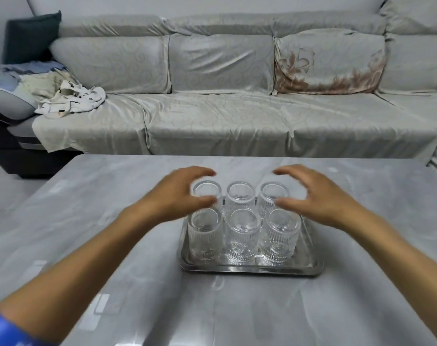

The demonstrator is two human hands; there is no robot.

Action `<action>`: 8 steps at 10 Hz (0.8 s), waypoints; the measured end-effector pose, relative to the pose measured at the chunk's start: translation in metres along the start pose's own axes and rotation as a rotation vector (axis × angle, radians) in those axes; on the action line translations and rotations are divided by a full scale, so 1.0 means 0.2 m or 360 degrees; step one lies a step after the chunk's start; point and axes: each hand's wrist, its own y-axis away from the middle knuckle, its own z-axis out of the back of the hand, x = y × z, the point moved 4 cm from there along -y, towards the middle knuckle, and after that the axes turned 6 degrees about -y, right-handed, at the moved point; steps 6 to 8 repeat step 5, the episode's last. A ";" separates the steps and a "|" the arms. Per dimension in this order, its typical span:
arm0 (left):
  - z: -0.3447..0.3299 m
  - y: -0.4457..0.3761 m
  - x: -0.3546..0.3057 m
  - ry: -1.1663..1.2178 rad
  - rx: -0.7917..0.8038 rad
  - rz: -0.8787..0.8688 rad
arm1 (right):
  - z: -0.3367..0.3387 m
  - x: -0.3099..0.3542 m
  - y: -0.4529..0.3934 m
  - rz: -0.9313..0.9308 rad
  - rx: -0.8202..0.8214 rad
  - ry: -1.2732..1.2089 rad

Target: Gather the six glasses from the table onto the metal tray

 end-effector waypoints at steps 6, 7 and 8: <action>-0.19 -0.09 -0.29 -0.0354 0.0403 -0.0207 | -0.24 0.17 -0.07 -0.0007 0.0376 0.0250; -0.19 -0.09 -0.29 -0.0354 0.0403 -0.0207 | -0.24 0.17 -0.07 -0.0007 0.0376 0.0250; -0.19 -0.09 -0.29 -0.0354 0.0403 -0.0207 | -0.24 0.17 -0.07 -0.0007 0.0376 0.0250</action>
